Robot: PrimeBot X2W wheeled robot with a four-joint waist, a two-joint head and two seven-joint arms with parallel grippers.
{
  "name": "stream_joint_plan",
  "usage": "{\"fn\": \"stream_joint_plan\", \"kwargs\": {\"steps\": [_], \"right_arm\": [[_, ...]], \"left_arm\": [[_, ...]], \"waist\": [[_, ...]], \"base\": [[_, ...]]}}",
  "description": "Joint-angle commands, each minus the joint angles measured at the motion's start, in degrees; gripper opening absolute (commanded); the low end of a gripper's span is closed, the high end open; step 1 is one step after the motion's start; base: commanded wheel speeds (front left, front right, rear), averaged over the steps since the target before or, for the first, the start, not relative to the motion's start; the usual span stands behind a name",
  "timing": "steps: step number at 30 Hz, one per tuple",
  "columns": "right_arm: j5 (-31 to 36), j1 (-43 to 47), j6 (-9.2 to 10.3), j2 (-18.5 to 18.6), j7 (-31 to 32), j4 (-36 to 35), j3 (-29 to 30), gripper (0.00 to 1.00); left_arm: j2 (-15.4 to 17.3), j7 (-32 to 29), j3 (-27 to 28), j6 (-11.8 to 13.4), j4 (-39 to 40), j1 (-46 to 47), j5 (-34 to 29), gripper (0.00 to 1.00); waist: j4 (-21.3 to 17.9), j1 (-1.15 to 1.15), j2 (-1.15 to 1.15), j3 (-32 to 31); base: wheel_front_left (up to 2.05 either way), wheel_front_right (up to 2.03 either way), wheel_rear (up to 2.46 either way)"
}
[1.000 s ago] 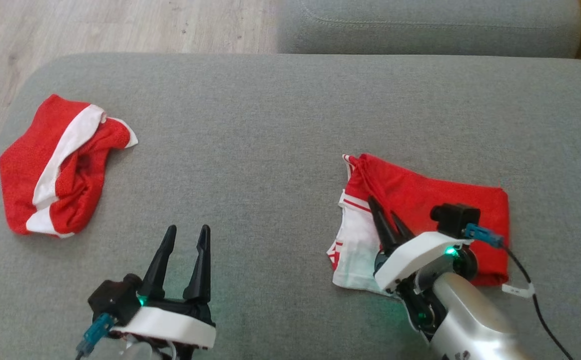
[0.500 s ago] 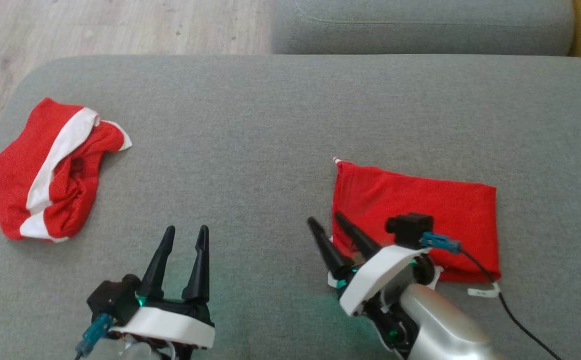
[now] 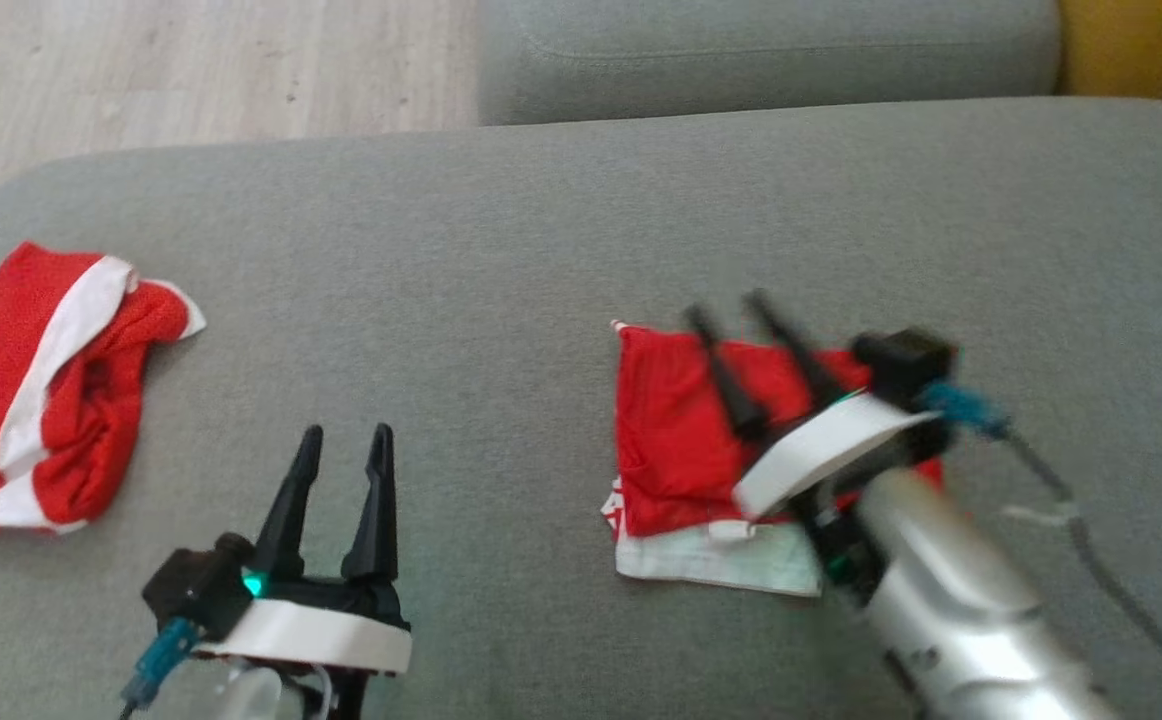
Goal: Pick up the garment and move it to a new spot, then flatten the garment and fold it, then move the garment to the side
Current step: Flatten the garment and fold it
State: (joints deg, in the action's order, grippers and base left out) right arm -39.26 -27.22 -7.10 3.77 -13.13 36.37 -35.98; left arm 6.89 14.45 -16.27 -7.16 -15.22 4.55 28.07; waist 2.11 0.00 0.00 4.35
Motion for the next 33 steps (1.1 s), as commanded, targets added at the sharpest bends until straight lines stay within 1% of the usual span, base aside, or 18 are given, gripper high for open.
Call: {"fn": "stream_joint_plan", "kwargs": {"steps": [1,4,8,12,16,21,33], "right_arm": [[5.9,-1.3,-0.39,0.7,-1.4,-0.7,4.6,1.00],[14.4,1.1,-0.39,2.1,-1.8,-2.5,12.9,1.00],[23.2,6.6,-0.39,2.7,-1.8,-7.9,22.8,1.00],[28.8,12.7,-0.39,2.0,-1.8,-13.2,28.5,1.00],[31.6,17.3,-0.39,1.1,-1.9,-16.3,31.2,1.00],[33.9,20.4,-0.39,0.2,-1.9,-18.7,33.0,1.00],[35.3,21.6,-0.39,-0.7,-1.9,-19.3,33.8,1.00]], "left_arm": [[0.0,0.5,2.8,-0.3,2.9,2.8,-0.8,1.00],[-0.4,0.5,3.5,-0.3,4.0,2.8,-1.5,1.00],[-0.7,0.5,3.8,-0.3,4.6,2.7,-2.2,1.00],[-0.9,0.5,3.9,-0.3,4.8,2.4,-2.6,1.00],[-1.0,0.5,2.8,-0.3,4.0,1.7,-2.6,1.00],[-0.8,0.5,1.4,-0.3,3.0,1.1,-3.1,1.00],[-0.7,0.5,1.3,-0.3,2.9,1.1,-3.8,1.00]], "waist": [[-1.2,0.00,0.00,-0.2],[-2.1,0.00,0.00,-0.2],[-2.9,0.00,0.00,-0.3],[-3.2,0.00,0.00,-0.4],[-3.3,0.00,0.00,-0.7],[-3.3,0.00,0.00,-0.8],[-3.4,0.00,0.00,-1.0]], "base": [[0.00,0.00,0.00],[0.00,0.00,0.00],[0.00,0.00,0.00],[0.00,0.00,0.00],[0.00,0.00,0.00],[0.00,0.00,0.00],[0.00,0.00,0.00]]}}
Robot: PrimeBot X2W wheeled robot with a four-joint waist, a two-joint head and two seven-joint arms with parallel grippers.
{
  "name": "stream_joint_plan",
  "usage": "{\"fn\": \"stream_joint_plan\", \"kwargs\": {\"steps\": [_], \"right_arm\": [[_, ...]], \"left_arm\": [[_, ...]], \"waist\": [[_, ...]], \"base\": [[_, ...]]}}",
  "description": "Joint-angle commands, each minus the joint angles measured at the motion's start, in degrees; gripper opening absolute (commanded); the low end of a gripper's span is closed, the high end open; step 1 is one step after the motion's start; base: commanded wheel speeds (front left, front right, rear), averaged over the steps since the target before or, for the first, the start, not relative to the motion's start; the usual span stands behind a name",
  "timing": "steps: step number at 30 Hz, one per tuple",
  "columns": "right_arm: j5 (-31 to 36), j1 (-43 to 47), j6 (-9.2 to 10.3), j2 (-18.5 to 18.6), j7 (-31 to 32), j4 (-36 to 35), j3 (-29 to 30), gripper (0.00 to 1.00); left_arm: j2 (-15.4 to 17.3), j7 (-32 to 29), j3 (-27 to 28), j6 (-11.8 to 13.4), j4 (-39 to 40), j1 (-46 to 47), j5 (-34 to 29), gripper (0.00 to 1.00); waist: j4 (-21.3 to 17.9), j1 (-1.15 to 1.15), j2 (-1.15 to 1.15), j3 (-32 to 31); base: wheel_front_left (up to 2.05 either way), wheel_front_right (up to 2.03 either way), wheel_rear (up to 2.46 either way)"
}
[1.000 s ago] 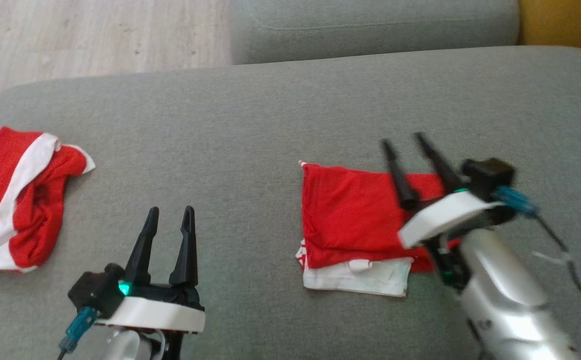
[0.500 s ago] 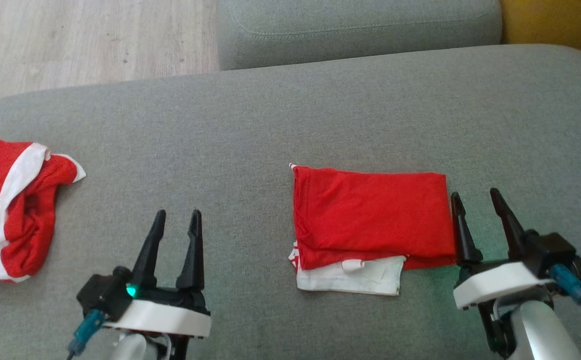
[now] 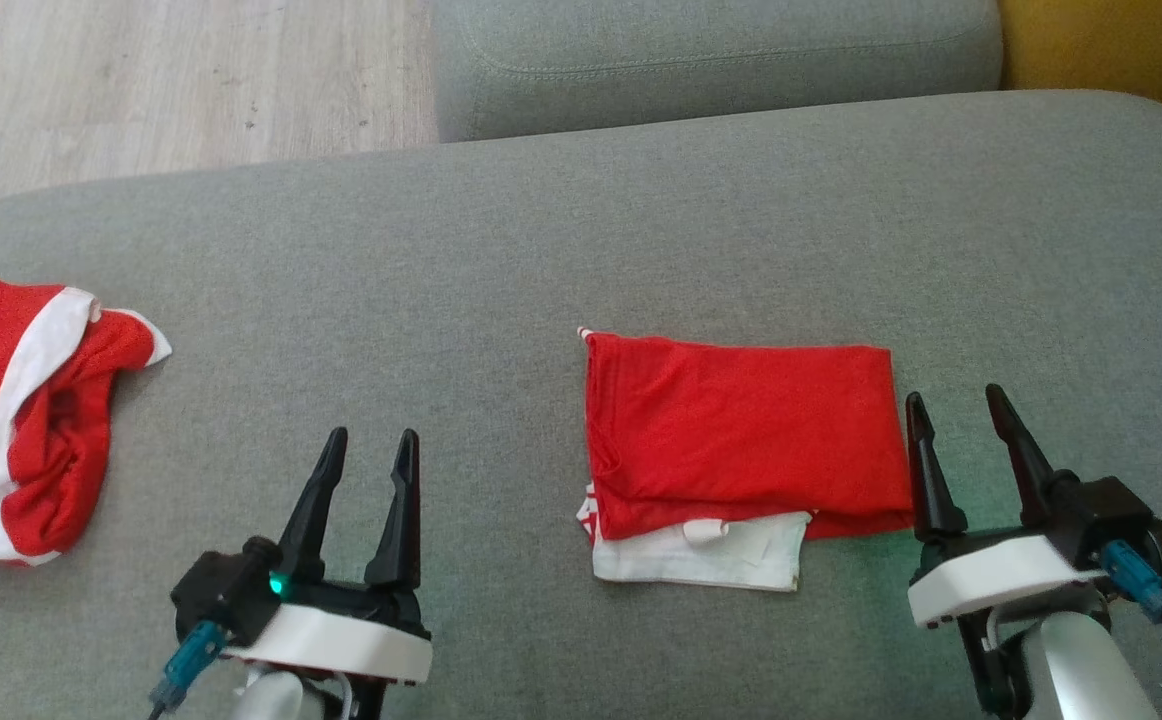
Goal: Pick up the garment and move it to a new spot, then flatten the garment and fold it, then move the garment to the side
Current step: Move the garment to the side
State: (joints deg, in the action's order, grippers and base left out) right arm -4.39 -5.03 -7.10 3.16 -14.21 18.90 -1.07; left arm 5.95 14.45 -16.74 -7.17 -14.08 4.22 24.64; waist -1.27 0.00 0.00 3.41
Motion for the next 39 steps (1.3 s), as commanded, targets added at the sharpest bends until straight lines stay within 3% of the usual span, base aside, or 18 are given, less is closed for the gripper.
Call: {"fn": "stream_joint_plan", "kwargs": {"steps": [1,10,19,29,32,35,36,38,39], "right_arm": [[0.8,-0.5,-0.39,-0.1,-0.8,-1.7,-1.0,1.00],[2.4,-1.1,-0.39,-0.3,-0.8,-1.0,0.8,1.00],[3.1,-4.2,-0.39,-0.3,3.6,5.6,4.2,1.00],[-1.7,-8.5,-0.39,-0.3,7.7,13.5,2.4,1.00],[-7.7,-9.1,-0.39,-0.3,10.0,16.2,0.3,1.00],[-8.7,-9.4,-0.39,-0.3,11.1,17.4,-1.1,1.00],[-8.9,-9.6,-0.39,-0.3,11.4,17.8,-1.5,0.87],[-8.8,-10.1,-0.39,-0.3,11.2,18.3,-2.0,0.00],[-8.2,-10.4,-0.39,-0.3,11.1,18.5,-2.3,0.00]], "left_arm": [[0.2,0.5,2.0,-0.3,1.8,1.4,-0.4,1.00],[-0.2,0.5,2.5,-0.3,2.2,1.5,-0.6,1.00],[-0.5,0.5,1.0,-0.3,1.9,3.3,-0.3,1.00],[-0.2,0.5,0.3,-0.3,1.2,4.9,0.2,1.00],[-0.3,0.5,0.1,-0.3,1.1,5.2,0.2,1.00],[-0.3,0.5,0.2,-0.3,1.0,5.3,0.2,1.00],[-0.3,0.5,0.3,-0.3,1.0,5.3,0.2,1.00],[-0.3,0.5,0.3,-0.3,1.0,5.3,0.2,1.00],[-0.3,0.5,0.4,-0.3,0.9,5.2,0.2,1.00]], "waist": [[0.0,0.00,0.00,0.0],[0.1,0.00,0.00,1.1],[1.5,0.00,0.00,4.1],[3.3,0.00,0.00,6.6],[3.6,0.00,0.00,6.7],[3.6,0.00,0.00,6.8],[3.6,0.00,0.00,6.8],[3.4,0.00,0.00,6.7],[3.2,0.00,0.00,6.6]], "base": [[0.00,0.00,0.00],[0.00,0.00,0.00],[0.00,0.00,0.00],[0.00,0.00,0.00],[0.00,0.00,0.00],[0.00,0.00,0.00],[0.00,0.00,0.00],[0.00,0.00,0.00],[0.00,0.00,0.00]]}}
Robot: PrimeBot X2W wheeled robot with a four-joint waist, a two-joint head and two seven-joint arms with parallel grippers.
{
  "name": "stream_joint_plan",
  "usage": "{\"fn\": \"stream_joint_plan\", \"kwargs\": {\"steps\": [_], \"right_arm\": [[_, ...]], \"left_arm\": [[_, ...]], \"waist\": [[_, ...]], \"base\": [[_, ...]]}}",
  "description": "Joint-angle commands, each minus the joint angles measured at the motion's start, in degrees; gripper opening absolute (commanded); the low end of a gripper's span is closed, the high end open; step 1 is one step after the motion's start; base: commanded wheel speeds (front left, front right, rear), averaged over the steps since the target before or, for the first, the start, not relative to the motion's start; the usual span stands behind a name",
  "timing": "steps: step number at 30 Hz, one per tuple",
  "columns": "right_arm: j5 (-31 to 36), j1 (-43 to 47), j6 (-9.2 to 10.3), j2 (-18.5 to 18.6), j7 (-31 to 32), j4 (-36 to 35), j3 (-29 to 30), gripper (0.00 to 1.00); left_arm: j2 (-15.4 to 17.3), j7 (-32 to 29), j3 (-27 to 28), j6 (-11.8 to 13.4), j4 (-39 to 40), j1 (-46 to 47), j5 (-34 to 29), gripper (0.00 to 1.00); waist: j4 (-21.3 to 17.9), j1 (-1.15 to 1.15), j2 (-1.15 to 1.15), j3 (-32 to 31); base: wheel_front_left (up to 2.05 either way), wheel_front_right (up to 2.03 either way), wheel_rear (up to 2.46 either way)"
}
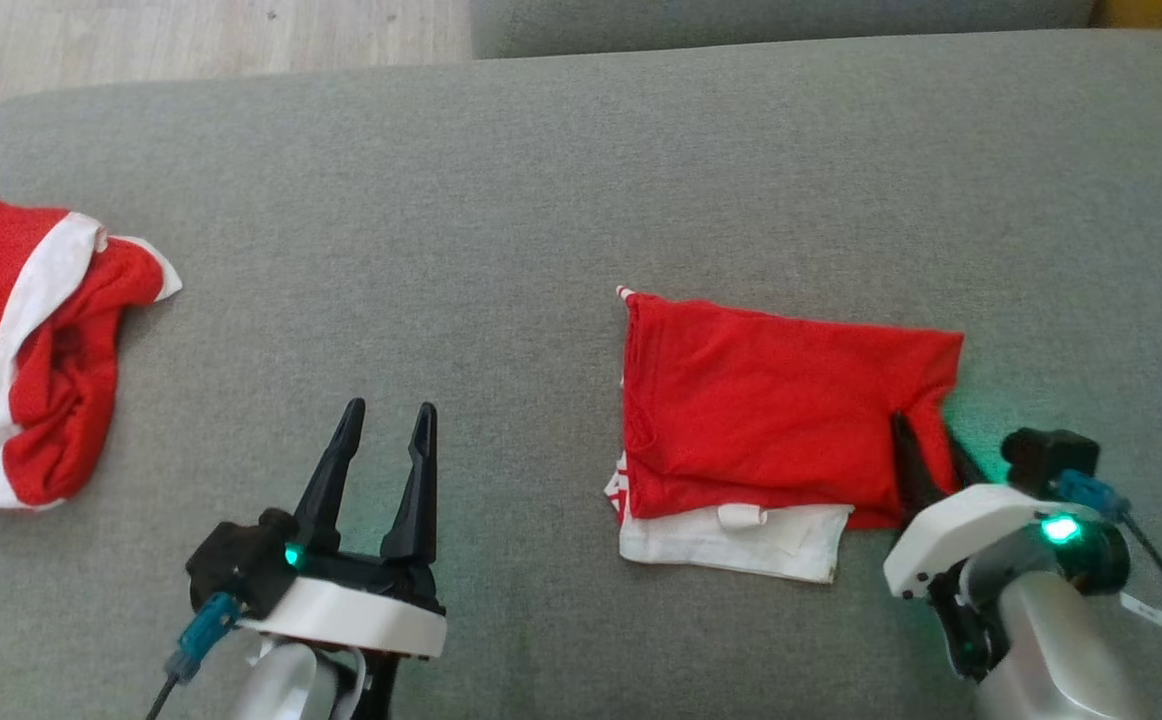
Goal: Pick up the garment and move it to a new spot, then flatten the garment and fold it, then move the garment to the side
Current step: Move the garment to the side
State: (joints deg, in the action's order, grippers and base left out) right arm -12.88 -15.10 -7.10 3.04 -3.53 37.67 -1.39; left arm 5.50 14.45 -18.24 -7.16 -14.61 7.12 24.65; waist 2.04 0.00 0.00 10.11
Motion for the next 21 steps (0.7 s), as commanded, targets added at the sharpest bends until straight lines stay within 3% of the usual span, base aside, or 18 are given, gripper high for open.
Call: {"fn": "stream_joint_plan", "kwargs": {"steps": [1,6,10,15,21], "right_arm": [[1.1,-0.7,-0.39,-0.1,0.2,-0.3,-2.1,0.00],[5.9,-3.2,-0.39,2.5,-1.0,-1.0,-3.1,0.00],[8.4,-6.5,-0.39,7.2,-0.3,-2.1,-6.3,0.00],[8.1,-11.1,-0.39,16.0,0.8,-3.0,-9.8,0.00],[5.3,-15.7,-0.39,27.6,0.4,-0.3,-9.7,0.00]], "left_arm": [[0.1,0.5,1.8,-0.3,1.5,2.3,0.2,1.00],[-0.3,0.5,0.5,-0.3,2.4,2.9,0.8,1.00],[-0.2,0.5,-1.5,-0.3,3.0,4.6,0.0,1.00],[-0.2,0.5,-3.3,-0.3,3.5,7.0,0.0,1.00],[0.2,0.5,-4.2,-0.3,3.8,8.7,0.2,1.00]], "waist": [[-0.4,0.00,0.00,-0.1],[-2.2,0.00,0.00,0.0],[-3.9,0.00,0.00,0.7],[-5.0,0.00,0.00,2.7],[-4.7,0.00,0.00,6.5]], "base": [[0.00,0.00,0.00],[0.00,0.00,0.00],[0.00,0.00,0.00],[0.00,0.00,0.00],[0.00,0.00,0.00]]}}
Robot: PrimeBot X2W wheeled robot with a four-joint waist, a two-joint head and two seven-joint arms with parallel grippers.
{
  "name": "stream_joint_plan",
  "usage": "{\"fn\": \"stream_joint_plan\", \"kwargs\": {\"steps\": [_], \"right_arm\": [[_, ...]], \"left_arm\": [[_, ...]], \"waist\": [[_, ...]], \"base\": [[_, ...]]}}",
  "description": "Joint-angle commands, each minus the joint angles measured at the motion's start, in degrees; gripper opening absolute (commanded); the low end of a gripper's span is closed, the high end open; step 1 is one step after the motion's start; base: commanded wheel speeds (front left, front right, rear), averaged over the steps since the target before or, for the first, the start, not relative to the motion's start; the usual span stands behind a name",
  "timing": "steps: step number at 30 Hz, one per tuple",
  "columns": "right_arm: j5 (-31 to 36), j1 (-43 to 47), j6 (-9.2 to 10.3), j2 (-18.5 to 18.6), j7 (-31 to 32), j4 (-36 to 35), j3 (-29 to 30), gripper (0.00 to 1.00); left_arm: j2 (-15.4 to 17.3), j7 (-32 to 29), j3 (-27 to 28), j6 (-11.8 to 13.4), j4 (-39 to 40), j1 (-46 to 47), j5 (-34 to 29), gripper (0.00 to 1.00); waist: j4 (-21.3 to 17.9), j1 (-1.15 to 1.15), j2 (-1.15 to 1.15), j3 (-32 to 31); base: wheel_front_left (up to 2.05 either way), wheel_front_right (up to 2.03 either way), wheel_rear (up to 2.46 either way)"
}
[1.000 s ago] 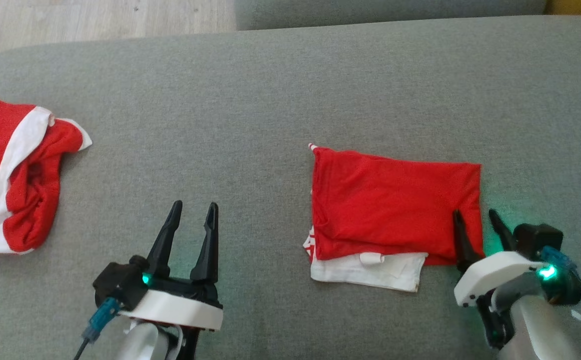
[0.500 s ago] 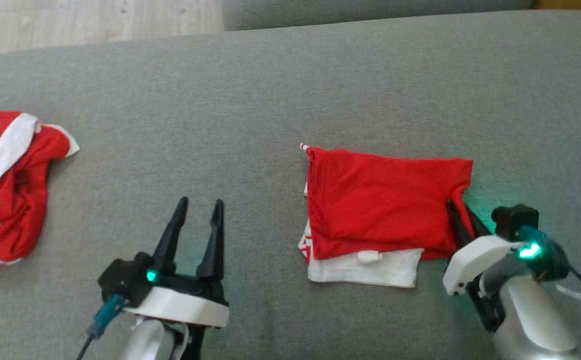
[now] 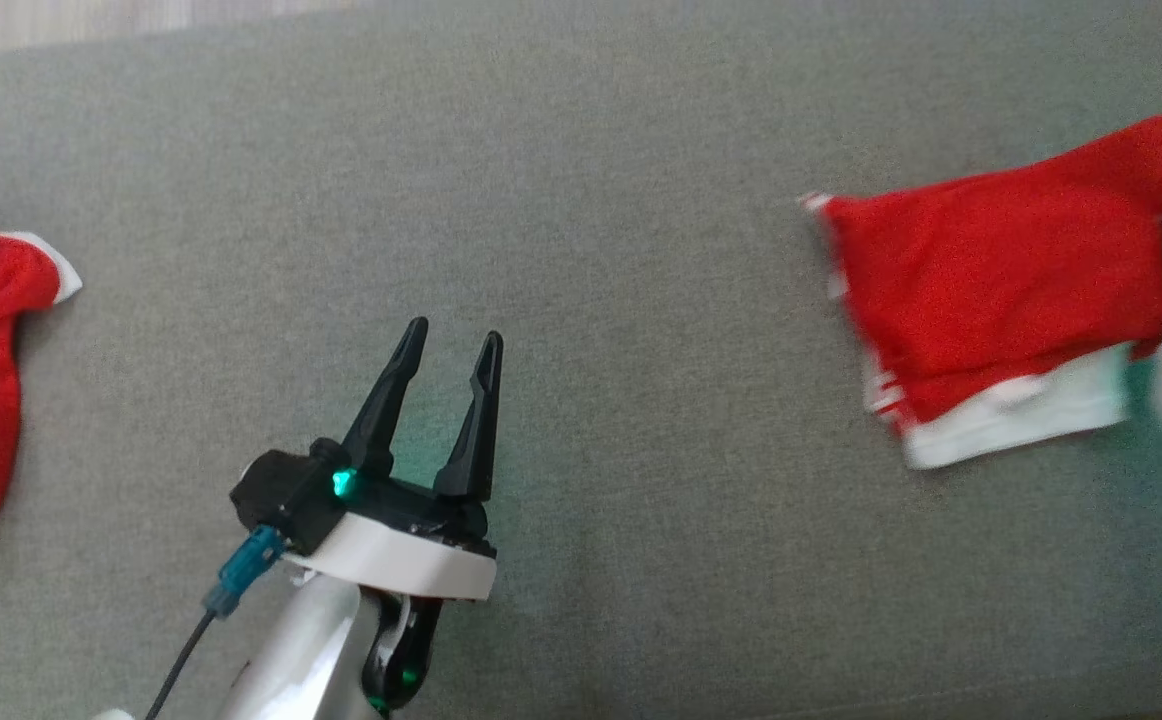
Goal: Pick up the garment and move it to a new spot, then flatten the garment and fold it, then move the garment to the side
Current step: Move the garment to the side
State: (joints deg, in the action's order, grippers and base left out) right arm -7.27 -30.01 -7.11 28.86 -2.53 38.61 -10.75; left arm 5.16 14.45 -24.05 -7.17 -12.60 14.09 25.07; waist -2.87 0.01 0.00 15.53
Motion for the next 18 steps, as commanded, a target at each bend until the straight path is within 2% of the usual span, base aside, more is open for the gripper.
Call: {"fn": "stream_joint_plan", "kwargs": {"steps": [1,5,9,18], "right_arm": [[-0.7,-1.3,-0.37,3.4,-0.7,-0.5,0.2,0.00],[-1.9,-2.8,-0.37,7.8,-0.8,2.9,2.3,0.00],[-2.1,-4.4,-0.37,10.1,-1.0,5.9,4.9,0.00],[-1.0,-6.6,-0.37,10.4,-2.9,10.2,7.8,0.00]], "left_arm": [[0.6,0.5,1.7,-0.3,1.8,2.0,-0.1,1.00],[0.7,0.5,2.2,-0.3,1.7,2.4,0.2,1.00],[1.0,0.5,2.3,-0.3,1.7,2.8,0.2,1.00],[1.4,0.5,2.5,-0.3,1.4,3.0,0.2,1.00]], "waist": [[0.5,-0.01,0.00,1.7],[1.2,-0.01,0.00,3.6],[1.4,-0.01,0.00,4.6],[1.2,-0.01,0.00,4.8]], "base": [[0.00,0.00,0.00],[0.00,0.00,0.00],[0.00,0.00,0.00],[0.00,0.00,0.00]]}}
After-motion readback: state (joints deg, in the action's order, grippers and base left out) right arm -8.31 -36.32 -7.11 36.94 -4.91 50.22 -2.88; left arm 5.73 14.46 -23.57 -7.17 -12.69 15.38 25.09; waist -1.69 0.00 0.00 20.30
